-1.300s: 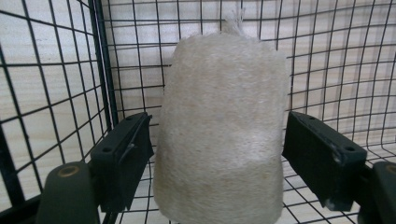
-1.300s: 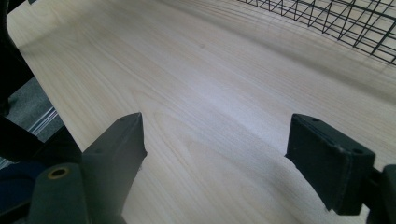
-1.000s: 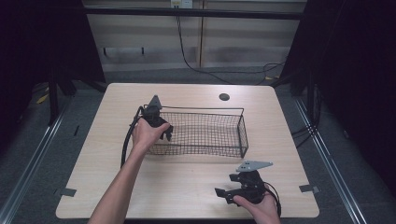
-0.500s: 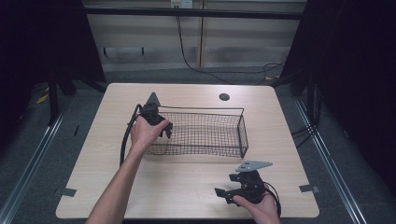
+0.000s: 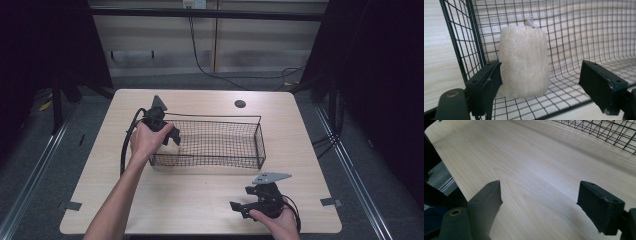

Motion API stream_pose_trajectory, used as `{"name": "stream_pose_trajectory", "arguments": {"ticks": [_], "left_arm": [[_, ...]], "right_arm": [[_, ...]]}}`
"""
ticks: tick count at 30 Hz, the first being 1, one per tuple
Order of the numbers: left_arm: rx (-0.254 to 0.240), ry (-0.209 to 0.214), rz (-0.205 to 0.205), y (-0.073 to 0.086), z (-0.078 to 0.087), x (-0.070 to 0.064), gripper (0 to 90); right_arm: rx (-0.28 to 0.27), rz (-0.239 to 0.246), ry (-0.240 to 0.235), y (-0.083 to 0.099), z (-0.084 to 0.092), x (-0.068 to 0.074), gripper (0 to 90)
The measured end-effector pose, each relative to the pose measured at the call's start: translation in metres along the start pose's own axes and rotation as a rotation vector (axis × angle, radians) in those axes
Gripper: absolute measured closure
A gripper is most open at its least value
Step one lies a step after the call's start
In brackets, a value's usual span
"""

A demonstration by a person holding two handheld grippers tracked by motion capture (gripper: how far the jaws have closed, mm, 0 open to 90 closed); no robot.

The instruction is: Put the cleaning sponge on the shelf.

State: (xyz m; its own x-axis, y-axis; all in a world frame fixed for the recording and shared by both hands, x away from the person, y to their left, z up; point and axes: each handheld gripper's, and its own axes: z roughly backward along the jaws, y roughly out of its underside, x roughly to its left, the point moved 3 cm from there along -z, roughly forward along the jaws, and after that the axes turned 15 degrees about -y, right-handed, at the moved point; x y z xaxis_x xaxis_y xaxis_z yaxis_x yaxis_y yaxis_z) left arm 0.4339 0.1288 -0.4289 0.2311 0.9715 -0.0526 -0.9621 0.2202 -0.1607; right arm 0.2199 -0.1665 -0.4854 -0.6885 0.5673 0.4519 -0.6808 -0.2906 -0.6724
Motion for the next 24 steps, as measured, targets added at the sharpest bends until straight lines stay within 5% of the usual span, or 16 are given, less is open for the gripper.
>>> {"name": "stream_pose_trajectory", "arguments": {"ticks": [9,13,24], "left_arm": [[-0.025,0.128,-0.144,0.009,0.014,0.004,18.0],[-0.022,0.160,-0.171,0.013,0.019,0.004,19.5],[-0.125,0.251,-0.267,0.026,0.027,0.010,20.8]], "right_arm": [[0.001,-0.001,0.001,0.000,0.000,0.000,18.8],[0.001,-0.002,0.001,0.000,-0.001,0.000,18.8],[0.001,-0.005,0.000,0.000,0.000,-0.001,18.8]]}}
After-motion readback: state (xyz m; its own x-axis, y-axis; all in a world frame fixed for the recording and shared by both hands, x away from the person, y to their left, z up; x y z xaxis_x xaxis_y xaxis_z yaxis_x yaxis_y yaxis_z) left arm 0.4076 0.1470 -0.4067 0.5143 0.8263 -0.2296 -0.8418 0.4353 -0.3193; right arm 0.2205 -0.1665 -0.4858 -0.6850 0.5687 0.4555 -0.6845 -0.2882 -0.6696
